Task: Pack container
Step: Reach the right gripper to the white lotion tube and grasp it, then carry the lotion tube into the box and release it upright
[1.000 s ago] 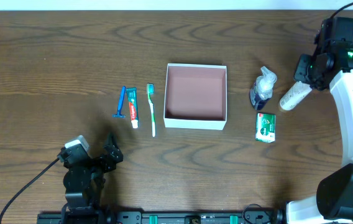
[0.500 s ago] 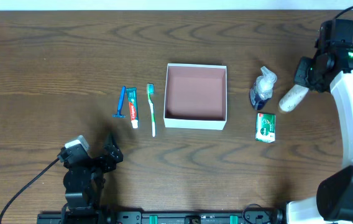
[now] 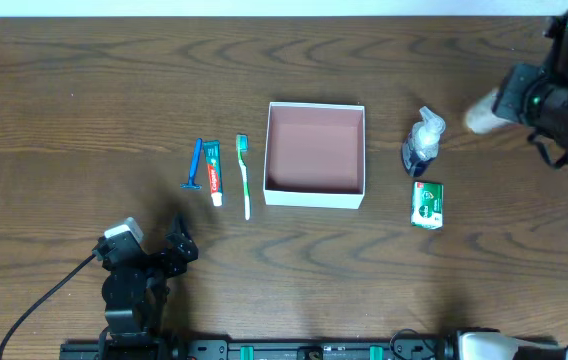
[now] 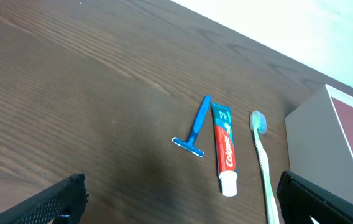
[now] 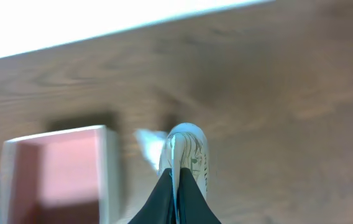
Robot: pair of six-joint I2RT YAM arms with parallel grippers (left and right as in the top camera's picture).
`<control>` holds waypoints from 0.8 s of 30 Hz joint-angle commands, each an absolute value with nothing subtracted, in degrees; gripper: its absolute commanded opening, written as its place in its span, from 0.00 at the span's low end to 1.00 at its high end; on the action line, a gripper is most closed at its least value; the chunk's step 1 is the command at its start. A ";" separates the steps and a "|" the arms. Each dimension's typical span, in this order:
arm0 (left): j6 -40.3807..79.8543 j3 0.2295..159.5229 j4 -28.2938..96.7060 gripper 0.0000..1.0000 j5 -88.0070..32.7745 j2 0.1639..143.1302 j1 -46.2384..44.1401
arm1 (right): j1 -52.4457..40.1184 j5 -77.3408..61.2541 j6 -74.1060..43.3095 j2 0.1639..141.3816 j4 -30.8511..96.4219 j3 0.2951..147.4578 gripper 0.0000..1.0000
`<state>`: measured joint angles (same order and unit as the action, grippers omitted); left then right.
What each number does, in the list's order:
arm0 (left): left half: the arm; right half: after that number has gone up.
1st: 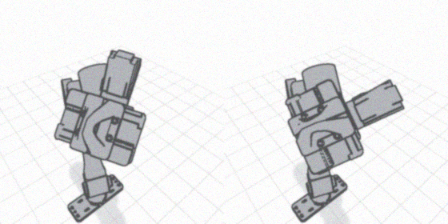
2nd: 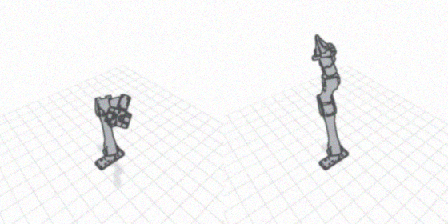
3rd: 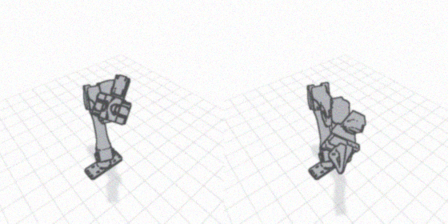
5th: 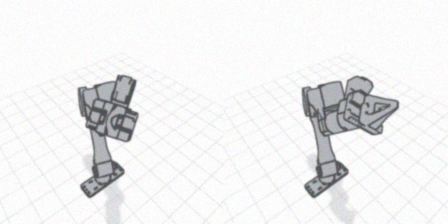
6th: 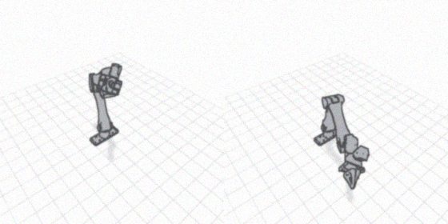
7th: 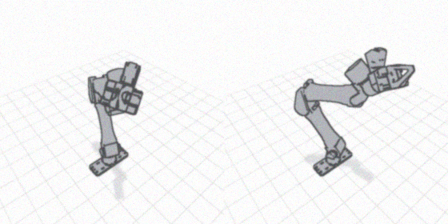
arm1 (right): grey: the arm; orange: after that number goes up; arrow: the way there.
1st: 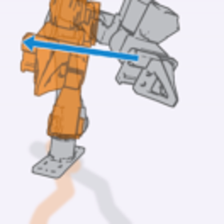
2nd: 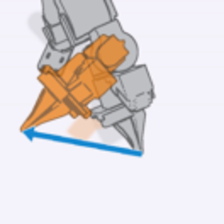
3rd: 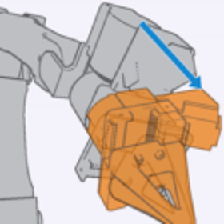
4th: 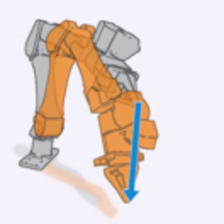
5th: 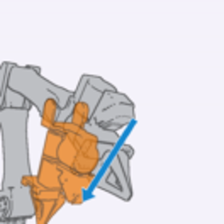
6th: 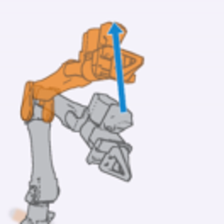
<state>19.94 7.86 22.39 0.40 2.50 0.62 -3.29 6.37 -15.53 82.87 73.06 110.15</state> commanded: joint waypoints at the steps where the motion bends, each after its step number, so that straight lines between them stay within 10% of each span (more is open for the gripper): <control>1: 20.47 6.70 22.57 0.98 0.51 2.09 0.40 | -9.63 4.67 -16.32 82.87 72.25 113.69 0.01; 24: 20.47 6.70 22.57 0.98 0.51 2.09 0.40 | -25.93 3.38 -21.91 105.95 62.54 113.99 0.01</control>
